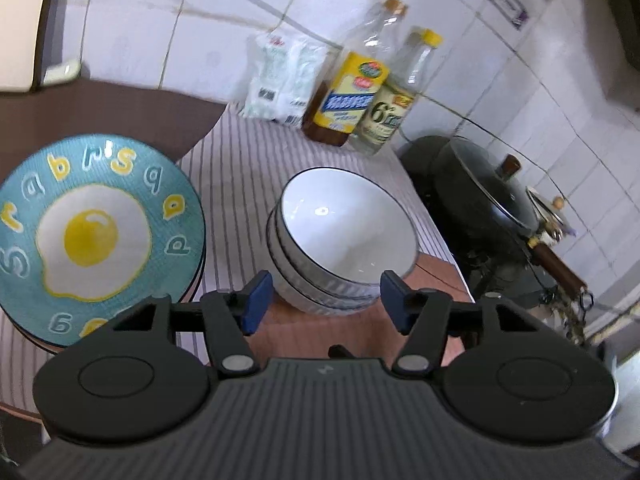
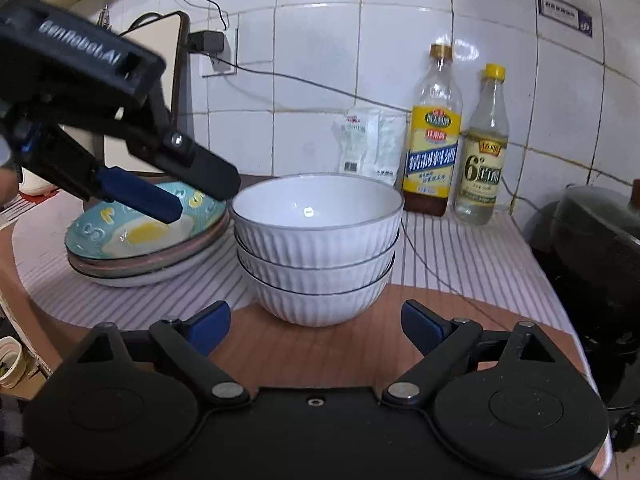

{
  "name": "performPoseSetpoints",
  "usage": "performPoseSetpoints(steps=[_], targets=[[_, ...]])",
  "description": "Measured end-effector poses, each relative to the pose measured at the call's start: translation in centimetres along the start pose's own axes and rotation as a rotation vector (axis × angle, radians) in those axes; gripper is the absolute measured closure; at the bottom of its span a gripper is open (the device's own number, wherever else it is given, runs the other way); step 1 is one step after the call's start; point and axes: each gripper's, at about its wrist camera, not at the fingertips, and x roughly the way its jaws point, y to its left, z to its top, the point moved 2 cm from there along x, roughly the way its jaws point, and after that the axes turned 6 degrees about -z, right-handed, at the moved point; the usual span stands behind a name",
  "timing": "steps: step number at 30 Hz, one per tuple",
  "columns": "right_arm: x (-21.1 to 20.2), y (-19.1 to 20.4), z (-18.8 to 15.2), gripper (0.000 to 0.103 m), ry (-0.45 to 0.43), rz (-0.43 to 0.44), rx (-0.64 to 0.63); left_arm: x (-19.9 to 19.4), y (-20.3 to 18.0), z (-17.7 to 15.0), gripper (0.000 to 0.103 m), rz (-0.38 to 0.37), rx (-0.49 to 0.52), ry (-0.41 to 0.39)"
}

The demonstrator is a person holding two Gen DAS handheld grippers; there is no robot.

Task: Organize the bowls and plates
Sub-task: 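Lift the three-bowl stack with the left tool toward the plate stack, then carry the bowl stack over the teal plate stack with the left tool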

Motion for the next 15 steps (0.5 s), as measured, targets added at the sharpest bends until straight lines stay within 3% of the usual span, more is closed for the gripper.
performPoseSetpoints(steps=[6, 15], targets=[[3.0, -0.6, -0.7, 0.008, 0.024, 0.028, 0.058, 3.6, 1.8, 1.9, 0.041, -0.023, -0.134, 0.085], [5.1, 0.1, -0.7, 0.004, -0.039, 0.075, -0.003, 7.4, 2.6, 3.7, 0.043, 0.011, -0.140, 0.168]])
